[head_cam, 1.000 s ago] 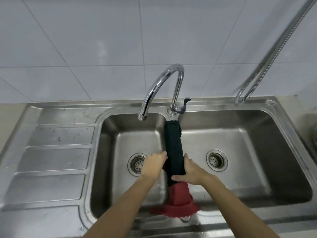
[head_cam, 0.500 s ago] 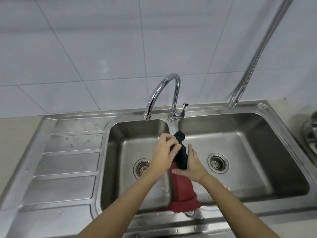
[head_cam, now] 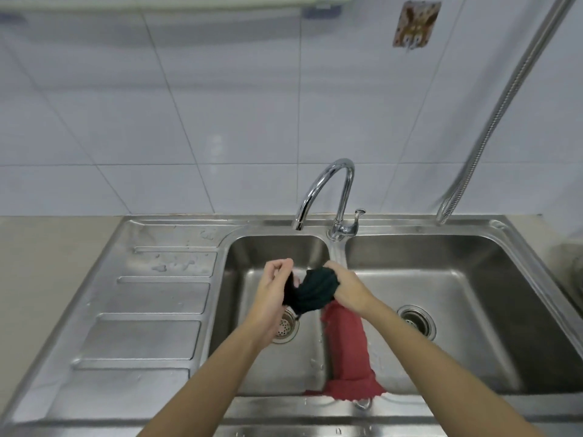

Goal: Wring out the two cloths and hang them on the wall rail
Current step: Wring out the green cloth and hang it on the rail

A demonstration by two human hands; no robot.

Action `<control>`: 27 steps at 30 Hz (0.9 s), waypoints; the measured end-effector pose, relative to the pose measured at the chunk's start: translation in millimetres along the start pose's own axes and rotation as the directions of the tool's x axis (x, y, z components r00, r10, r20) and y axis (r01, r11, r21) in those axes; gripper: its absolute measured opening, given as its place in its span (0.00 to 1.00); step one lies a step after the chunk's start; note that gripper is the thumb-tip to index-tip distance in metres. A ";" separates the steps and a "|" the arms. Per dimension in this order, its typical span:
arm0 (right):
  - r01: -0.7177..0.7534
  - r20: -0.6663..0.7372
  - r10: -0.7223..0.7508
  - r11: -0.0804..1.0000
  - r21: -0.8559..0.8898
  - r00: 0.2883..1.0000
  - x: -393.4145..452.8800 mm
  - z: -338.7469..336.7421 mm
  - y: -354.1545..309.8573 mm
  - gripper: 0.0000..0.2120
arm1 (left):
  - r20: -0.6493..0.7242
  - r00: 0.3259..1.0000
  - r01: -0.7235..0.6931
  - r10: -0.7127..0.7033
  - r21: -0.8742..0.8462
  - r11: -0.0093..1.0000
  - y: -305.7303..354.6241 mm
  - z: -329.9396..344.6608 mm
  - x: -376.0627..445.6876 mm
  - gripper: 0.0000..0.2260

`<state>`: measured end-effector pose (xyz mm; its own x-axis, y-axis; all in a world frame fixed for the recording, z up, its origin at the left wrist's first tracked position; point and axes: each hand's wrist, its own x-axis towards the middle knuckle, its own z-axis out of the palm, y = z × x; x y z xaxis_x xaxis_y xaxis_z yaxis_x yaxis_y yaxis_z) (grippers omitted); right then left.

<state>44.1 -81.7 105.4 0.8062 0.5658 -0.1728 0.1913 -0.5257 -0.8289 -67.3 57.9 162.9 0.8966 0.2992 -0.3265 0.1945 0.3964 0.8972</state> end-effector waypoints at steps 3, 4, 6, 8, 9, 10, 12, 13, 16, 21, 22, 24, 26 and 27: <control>0.038 0.124 -0.013 0.979 -0.199 0.992 16.1 -0.5 -25.9 0.12 | 0.077 0.997 -0.037 0.001 0.466 0.884 -6.5 -19.0 4.6 0.17; 0.053 0.157 -0.014 0.969 -0.242 0.988 21.1 1.8 -33.4 0.12 | 0.117 0.993 -0.081 0.010 0.626 0.776 -8.6 -24.2 9.3 0.19; 0.092 0.230 -0.012 0.936 -0.339 0.973 26.7 2.9 -45.6 0.11 | 0.199 0.980 -0.177 0.009 0.848 0.499 -11.8 -35.5 23.1 0.17; 0.216 0.303 -0.051 0.811 -0.543 0.952 30.5 -0.5 -48.0 0.13 | 0.257 0.966 -0.236 -0.019 0.912 0.335 -13.0 -45.6 37.5 0.11; 0.293 0.332 -0.083 0.695 -0.657 0.940 31.5 -2.7 -47.1 0.17 | 0.254 0.966 -0.224 -0.045 0.912 0.343 -13.6 -51.2 44.2 0.10; 0.369 0.357 -0.141 0.582 -0.725 0.923 30.8 -3.2 -45.4 0.23 | 0.223 0.970 -0.166 -0.100 0.901 0.401 -7.2 -53.8 45.6 0.09; 0.490 0.402 -0.286 0.415 -0.766 0.870 26.6 -0.6 -40.8 0.34 | 0.147 0.972 -0.024 -0.184 0.839 0.544 3.0 -59.6 51.9 0.07; 0.545 0.431 -0.356 0.342 -0.766 0.829 23.1 1.7 -39.3 0.38 | 0.126 0.971 0.023 -0.204 0.798 0.603 7.6 -63.2 56.5 0.07; 0.657 0.508 -0.500 0.176 -0.733 0.701 22.4 8.0 -29.9 0.44 | 0.148 0.930 0.128 -0.336 0.728 0.674 22.7 -74.9 64.0 0.06; 0.735 0.613 -0.455 0.152 -0.661 0.646 28.2 14.5 -20.9 0.37 | 0.288 0.667 0.488 -0.688 0.529 0.694 18.0 -95.4 70.9 0.17; 0.722 0.601 -0.458 0.142 -0.677 0.655 29.4 15.0 -19.0 0.38 | 0.315 0.624 0.519 -0.716 0.517 0.680 13.4 -99.1 72.5 0.20; 0.686 0.563 -0.466 0.142 -0.714 0.682 33.2 15.7 -16.9 0.34 | 0.323 0.583 0.559 -0.745 0.505 0.657 5.9 -100.0 73.2 0.22; 0.678 0.563 -0.433 0.170 -0.715 0.703 37.7 17.4 -17.7 0.25 | 0.305 0.593 0.541 -0.745 0.535 0.649 -0.5 -94.4 71.4 0.18; 0.683 0.579 -0.402 0.191 -0.705 0.710 39.3 18.5 -17.8 0.20 | 0.307 0.607 0.498 -0.733 0.571 0.652 -4.4 -90.1 70.3 0.16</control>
<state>62.0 -38.4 103.6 0.1712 0.9804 -0.0974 0.9819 -0.1616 0.0989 -41.0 155.4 109.2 0.5243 -0.3753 -0.7644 0.8008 -0.0879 0.5924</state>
